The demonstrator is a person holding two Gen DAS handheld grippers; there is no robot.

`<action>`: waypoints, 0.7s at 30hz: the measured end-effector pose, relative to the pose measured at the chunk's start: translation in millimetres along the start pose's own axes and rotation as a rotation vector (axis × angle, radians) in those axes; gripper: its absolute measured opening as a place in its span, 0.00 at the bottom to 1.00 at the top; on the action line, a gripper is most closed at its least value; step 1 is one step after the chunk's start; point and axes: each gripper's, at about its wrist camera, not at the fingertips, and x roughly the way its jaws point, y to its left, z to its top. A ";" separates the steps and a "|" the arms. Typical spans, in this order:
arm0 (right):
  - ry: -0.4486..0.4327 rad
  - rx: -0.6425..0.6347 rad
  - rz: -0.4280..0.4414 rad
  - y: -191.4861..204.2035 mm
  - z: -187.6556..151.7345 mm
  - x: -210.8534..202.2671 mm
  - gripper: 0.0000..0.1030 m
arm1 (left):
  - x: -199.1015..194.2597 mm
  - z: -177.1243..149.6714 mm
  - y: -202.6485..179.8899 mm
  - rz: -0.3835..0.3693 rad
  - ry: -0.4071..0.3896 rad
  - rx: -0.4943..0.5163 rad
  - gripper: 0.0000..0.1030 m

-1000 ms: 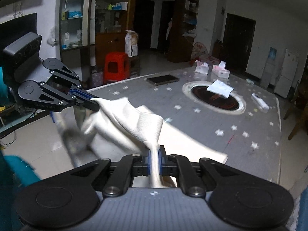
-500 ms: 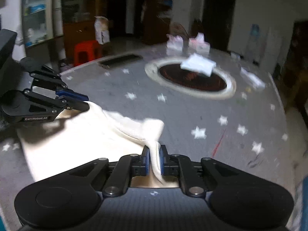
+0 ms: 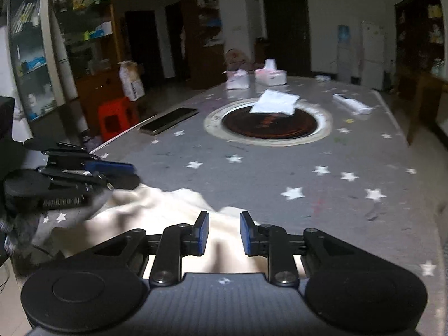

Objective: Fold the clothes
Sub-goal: 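Lay the hem down over the collar and open both tools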

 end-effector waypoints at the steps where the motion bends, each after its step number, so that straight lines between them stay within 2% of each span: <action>1: 0.011 -0.003 0.008 2.6 1.9 6.9 0.22 | 3.4 1.1 -3.9 -0.013 0.006 -0.005 0.20; 4: 0.053 -0.006 0.014 6.9 6.5 28.8 0.22 | 18.1 3.8 -11.7 -0.024 0.044 -0.012 0.20; 9: 0.104 -0.010 -0.024 7.6 1.9 50.0 0.21 | 41.7 5.4 -11.5 -0.023 0.104 -0.054 0.20; 16: 0.048 -0.021 -0.040 11.5 0.6 36.7 0.21 | 52.0 2.8 -6.9 -0.009 0.121 -0.075 0.20; 19: 0.087 -0.029 -0.038 11.3 -4.6 42.4 0.21 | 51.7 2.0 -7.5 -0.005 0.120 -0.072 0.20; 21: 0.070 -0.023 -0.035 10.2 -7.1 36.6 0.21 | 51.5 1.5 -7.9 -0.003 0.119 -0.071 0.20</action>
